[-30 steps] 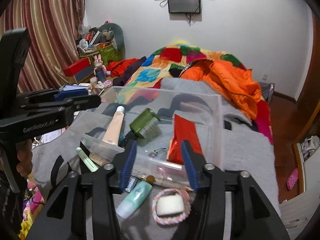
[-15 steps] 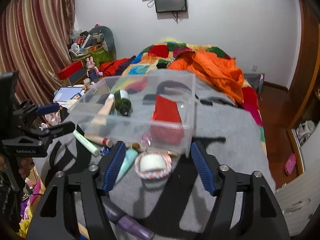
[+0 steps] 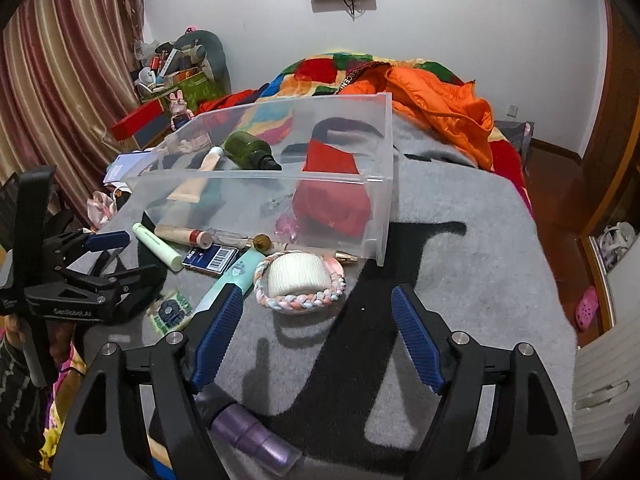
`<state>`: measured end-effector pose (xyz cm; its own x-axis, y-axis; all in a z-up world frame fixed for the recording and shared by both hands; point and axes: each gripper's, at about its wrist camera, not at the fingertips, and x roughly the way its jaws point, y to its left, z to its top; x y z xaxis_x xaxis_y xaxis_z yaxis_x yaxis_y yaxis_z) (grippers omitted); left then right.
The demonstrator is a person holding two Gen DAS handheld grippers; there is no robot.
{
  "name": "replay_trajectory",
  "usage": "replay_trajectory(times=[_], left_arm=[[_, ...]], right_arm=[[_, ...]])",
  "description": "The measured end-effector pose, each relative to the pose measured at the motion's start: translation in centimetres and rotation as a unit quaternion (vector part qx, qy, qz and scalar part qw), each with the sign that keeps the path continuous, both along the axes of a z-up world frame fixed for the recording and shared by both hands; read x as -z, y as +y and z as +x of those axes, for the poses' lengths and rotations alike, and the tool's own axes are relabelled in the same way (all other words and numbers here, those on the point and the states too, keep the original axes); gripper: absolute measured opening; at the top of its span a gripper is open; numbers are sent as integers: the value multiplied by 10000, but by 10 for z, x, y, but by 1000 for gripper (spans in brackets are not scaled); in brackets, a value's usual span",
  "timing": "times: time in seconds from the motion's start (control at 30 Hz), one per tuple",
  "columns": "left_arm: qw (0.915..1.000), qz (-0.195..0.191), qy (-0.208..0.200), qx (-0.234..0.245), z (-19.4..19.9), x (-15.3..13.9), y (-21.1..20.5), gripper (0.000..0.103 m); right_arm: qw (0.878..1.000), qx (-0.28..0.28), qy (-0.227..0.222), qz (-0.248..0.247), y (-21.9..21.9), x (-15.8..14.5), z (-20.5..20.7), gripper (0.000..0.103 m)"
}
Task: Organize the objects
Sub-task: 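Reach the right tool to the white tape roll with braided band while the left moves toward the mint-green tube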
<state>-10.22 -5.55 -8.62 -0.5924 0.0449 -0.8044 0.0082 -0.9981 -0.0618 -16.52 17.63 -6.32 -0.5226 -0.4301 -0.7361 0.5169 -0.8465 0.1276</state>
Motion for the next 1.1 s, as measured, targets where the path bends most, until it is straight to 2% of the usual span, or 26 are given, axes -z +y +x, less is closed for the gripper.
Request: replay_trajectory(times=[0.2,0.3,0.37,0.5,0.53,0.67,0.83,1.0,1.1], left_arm=[[10000,-17,-3,69,-10,-2,8,100],[9998,-156,-9,129,-13,0,14,100],[9996,-247,-84,132,-15,4,17,100],[9999,-28,-110,108,-15,6,13,100],[9999,9,-97,104,-13,6,12,100],[10000,22,-3,93,-6,6,10,100],[9999,-5,107,48,3,4,8,79],[9998,72,157,-97,10,0,-3,52],[9996,172,148,-137,15,-2,-9,44]], right_arm=[[9998,45,-131,-121,-2,6,-7,73],[9999,-4,-93,-122,-2,6,-6,60],[9998,-56,-136,-161,-1,7,-6,44],[9994,-130,-156,-262,1,7,-5,32],[9994,-139,-141,-275,1,6,-3,25],[9995,-106,-75,-292,5,1,2,13],[9995,92,25,-303,20,-6,4,11],[9990,332,-6,-302,37,-6,0,11],[9987,462,-6,-228,44,-2,-2,11]])
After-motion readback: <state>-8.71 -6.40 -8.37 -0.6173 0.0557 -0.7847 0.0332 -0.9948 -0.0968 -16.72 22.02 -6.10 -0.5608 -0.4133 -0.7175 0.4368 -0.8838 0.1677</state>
